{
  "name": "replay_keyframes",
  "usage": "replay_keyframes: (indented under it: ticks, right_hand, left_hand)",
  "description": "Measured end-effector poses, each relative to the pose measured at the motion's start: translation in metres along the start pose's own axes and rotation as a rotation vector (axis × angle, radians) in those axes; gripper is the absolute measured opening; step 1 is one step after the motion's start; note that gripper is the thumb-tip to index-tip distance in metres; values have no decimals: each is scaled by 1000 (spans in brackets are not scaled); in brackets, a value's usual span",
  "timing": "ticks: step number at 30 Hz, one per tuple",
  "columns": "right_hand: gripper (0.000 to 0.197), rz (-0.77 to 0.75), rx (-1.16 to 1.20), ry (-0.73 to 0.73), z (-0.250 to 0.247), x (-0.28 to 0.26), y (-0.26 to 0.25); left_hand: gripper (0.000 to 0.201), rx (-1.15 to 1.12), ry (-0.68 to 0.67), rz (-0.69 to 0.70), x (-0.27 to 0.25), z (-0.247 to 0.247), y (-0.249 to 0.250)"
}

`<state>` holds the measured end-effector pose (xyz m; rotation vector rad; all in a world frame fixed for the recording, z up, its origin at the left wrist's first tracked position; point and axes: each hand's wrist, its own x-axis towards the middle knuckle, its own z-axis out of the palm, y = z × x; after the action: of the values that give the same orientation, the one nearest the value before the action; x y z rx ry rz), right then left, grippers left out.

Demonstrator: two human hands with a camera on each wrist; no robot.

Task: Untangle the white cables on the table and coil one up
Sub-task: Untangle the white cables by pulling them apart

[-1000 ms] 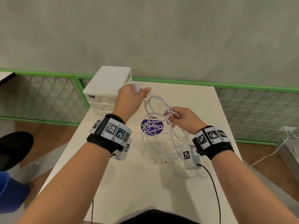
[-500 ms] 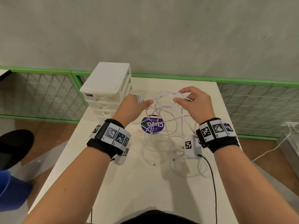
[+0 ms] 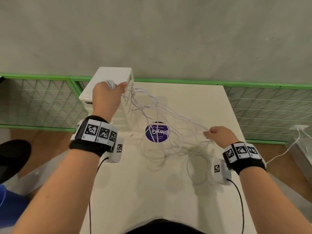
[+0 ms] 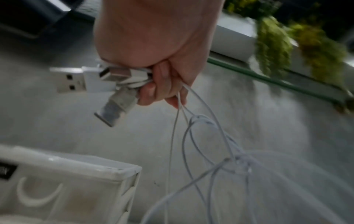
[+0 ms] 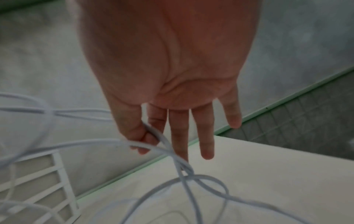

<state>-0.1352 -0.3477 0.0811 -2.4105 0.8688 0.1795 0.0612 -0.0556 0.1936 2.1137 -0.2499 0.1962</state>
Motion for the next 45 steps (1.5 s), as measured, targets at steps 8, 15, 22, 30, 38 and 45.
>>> replay_keyframes:
  ticks: [8, 15, 22, 30, 38, 45]
  right_hand:
    - [40, 30, 408, 101, 22, -7, -2]
    - [35, -291, 909, 172, -18, -37, -77]
    - [27, -457, 956, 174, -31, -38, -104]
    - [21, -99, 614, 643, -18, -14, -26]
    - [43, 16, 199, 364, 14, -11, -27]
    - [44, -505, 486, 116, 22, -42, -122]
  left_hand:
    - [35, -111, -43, -43, -18, 10, 14]
    - [50, -133, -228, -47, -34, 29, 12]
    - [49, -169, -154, -95, -36, 30, -1]
    - [49, -157, -39, -214, -39, 12, -47]
    - [39, -244, -172, -179, -52, 30, -35]
    - [51, -215, -324, 48, -67, 42, -10]
